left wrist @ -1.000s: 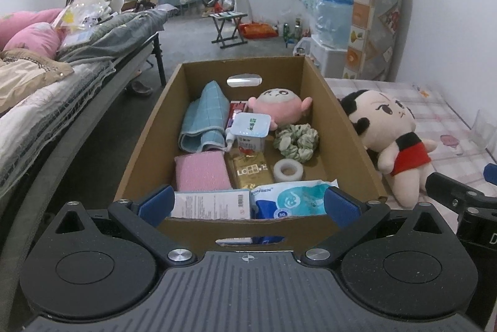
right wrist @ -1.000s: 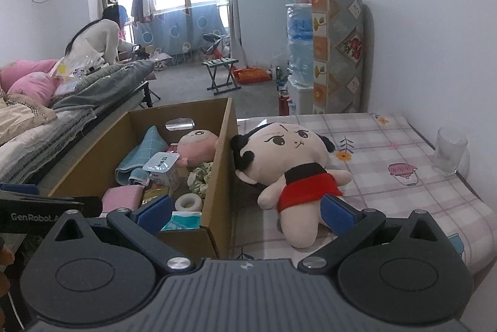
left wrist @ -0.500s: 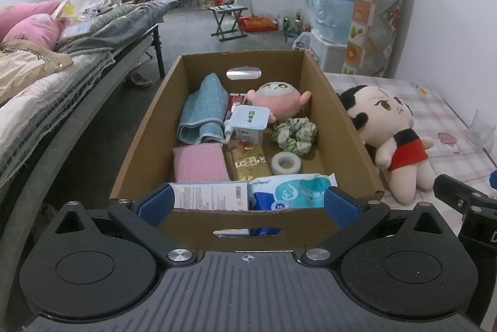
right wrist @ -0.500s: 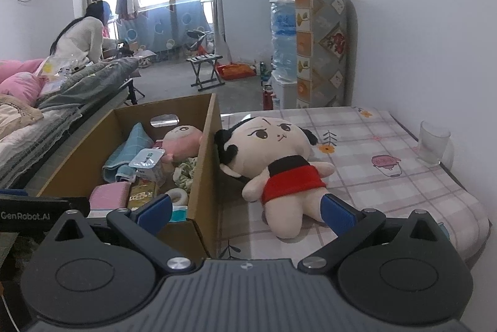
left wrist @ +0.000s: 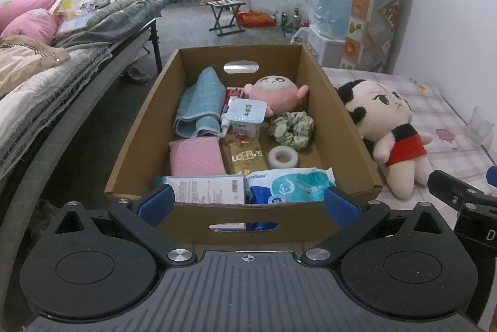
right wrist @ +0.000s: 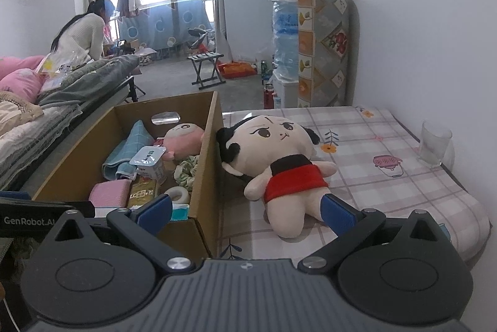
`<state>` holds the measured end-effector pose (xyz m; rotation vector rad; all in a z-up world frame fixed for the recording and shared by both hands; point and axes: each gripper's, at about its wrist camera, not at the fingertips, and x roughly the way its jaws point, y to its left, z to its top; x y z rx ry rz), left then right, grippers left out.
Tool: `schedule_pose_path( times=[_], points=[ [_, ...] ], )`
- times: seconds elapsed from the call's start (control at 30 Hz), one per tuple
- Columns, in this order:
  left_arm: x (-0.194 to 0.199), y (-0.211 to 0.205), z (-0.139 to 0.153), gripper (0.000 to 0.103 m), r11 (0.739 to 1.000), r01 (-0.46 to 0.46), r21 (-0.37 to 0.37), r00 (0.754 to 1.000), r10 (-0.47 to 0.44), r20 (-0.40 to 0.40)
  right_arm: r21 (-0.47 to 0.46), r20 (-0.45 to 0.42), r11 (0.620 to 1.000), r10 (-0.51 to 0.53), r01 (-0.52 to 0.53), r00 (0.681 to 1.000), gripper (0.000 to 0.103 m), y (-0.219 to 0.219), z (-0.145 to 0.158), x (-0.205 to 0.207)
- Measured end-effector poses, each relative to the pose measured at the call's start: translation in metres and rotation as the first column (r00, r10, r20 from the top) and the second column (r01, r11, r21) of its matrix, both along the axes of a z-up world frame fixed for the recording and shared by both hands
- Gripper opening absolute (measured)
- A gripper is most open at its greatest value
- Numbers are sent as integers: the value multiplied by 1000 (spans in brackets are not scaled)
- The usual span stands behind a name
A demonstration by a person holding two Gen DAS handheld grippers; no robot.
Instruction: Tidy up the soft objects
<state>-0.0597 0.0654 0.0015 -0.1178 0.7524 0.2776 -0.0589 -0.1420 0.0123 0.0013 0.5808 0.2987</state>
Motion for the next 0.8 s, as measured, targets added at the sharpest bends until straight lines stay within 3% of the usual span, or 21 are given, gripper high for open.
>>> schedule_pose_path(
  times=[0.8],
  points=[
    [0, 0, -2, 103, 1000, -5, -13, 1000, 5, -2, -10, -7, 1000, 3, -3, 1000, 81, 3, -1, 0]
  ],
)
